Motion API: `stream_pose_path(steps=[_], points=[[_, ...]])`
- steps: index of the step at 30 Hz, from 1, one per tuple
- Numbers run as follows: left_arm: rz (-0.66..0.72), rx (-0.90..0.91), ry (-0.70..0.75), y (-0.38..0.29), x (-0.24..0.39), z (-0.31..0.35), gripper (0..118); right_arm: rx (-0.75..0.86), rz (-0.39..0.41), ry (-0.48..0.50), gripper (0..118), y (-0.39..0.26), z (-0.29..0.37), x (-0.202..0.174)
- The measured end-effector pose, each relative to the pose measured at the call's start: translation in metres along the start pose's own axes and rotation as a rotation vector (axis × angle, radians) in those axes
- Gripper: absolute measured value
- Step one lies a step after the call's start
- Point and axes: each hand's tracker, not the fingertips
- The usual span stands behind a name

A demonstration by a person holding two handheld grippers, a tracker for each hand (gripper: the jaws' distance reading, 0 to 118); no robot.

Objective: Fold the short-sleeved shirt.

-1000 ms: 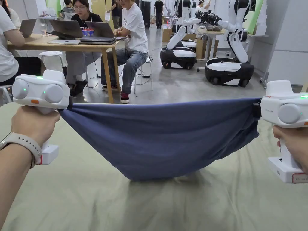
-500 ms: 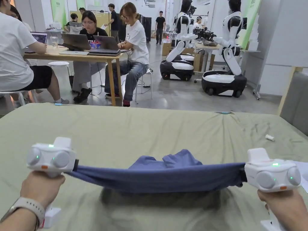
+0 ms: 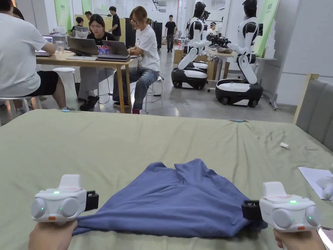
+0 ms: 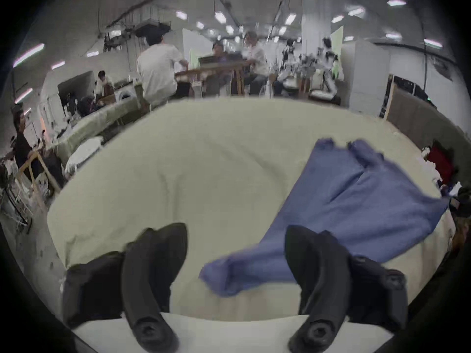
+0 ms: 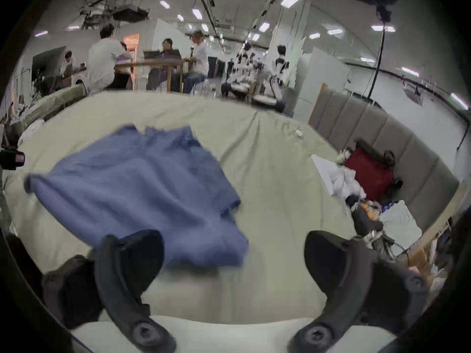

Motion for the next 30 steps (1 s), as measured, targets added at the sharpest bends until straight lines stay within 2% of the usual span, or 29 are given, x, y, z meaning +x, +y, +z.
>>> stream_pose_path(steps=[4, 7, 8, 9, 10, 11, 13, 14, 18, 22, 27, 28, 29, 30], points=[[-0.077, 0.088, -0.051, 0.040, 0.038, 0.018, 82, 0.105, -0.022, 0.081, 114, 0.047, 0.027, -0.033], [-0.098, 0.086, -0.106, 0.054, 0.063, 0.033, 80, 0.148, -0.037, 0.119, 113, 0.068, 0.042, -0.059], [-0.096, 0.090, -0.117, 0.054, 0.067, 0.035, 71, 0.154, -0.034, 0.129, 102, 0.070, 0.045, -0.066], [-0.092, 0.097, -0.126, 0.055, 0.071, 0.037, 56, 0.154, -0.030, 0.142, 82, 0.070, 0.043, -0.070], [-0.093, 0.101, -0.132, 0.055, 0.073, 0.038, 33, 0.151, -0.026, 0.154, 49, 0.071, 0.043, -0.076], [-0.101, 0.100, -0.127, 0.052, 0.075, 0.037, 0, 0.147, -0.026, 0.158, 3, 0.070, 0.041, -0.081], [-0.088, 0.120, -0.130, 0.049, 0.067, 0.037, 0, 0.150, -0.035, 0.160, 1, 0.064, 0.031, -0.087], [-0.065, 0.136, -0.189, 0.048, 0.057, 0.038, 0, 0.153, -0.040, 0.165, 0, 0.062, 0.030, -0.088], [-0.072, 0.055, -0.098, 0.046, 0.022, 0.022, 0, 0.148, -0.049, 0.192, 0, 0.055, 0.023, -0.093], [-0.082, -0.154, -0.108, 0.034, -0.014, -0.006, 0, 0.123, -0.031, 0.217, 0, 0.053, -0.006, -0.106], [-0.050, -0.256, -0.128, 0.005, -0.038, -0.027, 0, 0.069, -0.010, 0.276, 0, 0.055, -0.031, -0.130], [-0.042, -0.282, -0.138, -0.001, -0.041, -0.033, 3, 0.066, -0.004, 0.281, 0, 0.054, -0.039, -0.135], [-0.028, -0.281, -0.130, -0.005, -0.044, -0.037, 36, 0.060, 0.003, 0.286, 0, 0.054, -0.047, -0.138], [-0.011, -0.286, -0.124, -0.011, -0.046, -0.043, 73, 0.052, 0.009, 0.290, 0, 0.054, -0.051, -0.142]])
